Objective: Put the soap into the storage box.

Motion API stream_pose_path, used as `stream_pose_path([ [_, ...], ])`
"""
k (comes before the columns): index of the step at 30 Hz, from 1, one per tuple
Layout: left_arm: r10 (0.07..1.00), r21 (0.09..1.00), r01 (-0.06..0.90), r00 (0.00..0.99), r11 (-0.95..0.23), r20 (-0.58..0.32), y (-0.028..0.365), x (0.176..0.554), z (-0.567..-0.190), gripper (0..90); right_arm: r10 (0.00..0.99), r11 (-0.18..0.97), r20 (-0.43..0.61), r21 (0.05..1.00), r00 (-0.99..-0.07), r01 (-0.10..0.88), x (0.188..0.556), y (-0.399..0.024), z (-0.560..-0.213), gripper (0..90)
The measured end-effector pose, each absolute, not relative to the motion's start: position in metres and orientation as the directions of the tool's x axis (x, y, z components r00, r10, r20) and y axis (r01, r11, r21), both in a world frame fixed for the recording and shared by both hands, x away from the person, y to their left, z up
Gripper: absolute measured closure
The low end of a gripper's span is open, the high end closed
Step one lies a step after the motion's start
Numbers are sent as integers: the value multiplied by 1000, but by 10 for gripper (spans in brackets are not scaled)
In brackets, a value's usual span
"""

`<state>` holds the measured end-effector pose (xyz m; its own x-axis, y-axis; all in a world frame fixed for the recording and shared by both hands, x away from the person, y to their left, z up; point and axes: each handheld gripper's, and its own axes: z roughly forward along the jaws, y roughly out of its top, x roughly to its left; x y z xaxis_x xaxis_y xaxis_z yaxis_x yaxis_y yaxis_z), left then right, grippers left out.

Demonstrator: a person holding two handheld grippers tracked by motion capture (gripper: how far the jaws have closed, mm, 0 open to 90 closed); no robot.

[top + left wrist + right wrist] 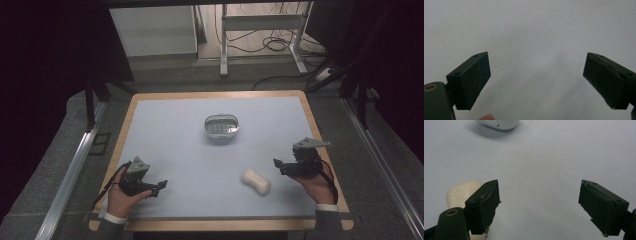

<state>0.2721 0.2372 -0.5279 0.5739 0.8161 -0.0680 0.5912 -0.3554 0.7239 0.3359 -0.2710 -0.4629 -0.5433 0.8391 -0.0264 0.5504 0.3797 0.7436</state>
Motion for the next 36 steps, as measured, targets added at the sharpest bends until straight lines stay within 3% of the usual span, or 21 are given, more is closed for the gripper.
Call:
stream_pose_path([
  [20,818,717,593,573,-367,-56,239,271,-526,77,757,548,-59,601,-651,582,334,-240,-450,179],
  [36,812,720,593,580,-361,-70,238,270,-526,76,673,657,-82,524,-735,542,333,-202,-452,190],
])
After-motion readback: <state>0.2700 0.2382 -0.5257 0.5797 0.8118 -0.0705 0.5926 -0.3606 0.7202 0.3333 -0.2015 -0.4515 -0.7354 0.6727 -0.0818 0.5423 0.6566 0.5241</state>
